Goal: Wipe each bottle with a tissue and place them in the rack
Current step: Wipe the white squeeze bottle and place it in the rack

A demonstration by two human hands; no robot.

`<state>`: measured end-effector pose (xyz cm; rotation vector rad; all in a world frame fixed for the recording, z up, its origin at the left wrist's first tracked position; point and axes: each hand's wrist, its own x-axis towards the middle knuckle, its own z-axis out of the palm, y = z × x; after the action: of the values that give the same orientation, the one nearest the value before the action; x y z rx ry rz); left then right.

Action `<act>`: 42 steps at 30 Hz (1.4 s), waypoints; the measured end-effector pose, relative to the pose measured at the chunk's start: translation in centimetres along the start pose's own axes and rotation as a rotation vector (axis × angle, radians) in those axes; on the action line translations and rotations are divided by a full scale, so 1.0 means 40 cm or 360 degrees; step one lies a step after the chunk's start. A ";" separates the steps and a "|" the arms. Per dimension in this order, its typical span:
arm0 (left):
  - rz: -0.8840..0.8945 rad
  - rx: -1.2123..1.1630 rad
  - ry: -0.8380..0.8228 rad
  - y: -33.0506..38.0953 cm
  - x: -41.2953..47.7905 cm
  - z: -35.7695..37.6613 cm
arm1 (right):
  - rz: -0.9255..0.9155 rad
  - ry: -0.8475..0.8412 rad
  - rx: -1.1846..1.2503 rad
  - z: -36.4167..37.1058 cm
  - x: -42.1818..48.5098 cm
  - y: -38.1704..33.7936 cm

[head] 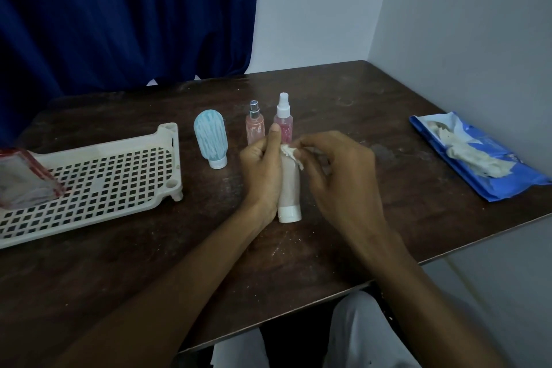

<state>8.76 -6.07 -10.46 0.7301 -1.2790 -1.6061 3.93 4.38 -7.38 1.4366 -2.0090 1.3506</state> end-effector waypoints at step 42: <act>0.0485 0.0394 -0.0420 0.003 -0.001 -0.010 | 0.1270 0.0549 0.1145 0.054 -0.152 -0.033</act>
<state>9.16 -6.18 -10.47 0.4502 -1.7137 -1.3396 8.28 5.90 -12.08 0.4607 -2.0039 2.6295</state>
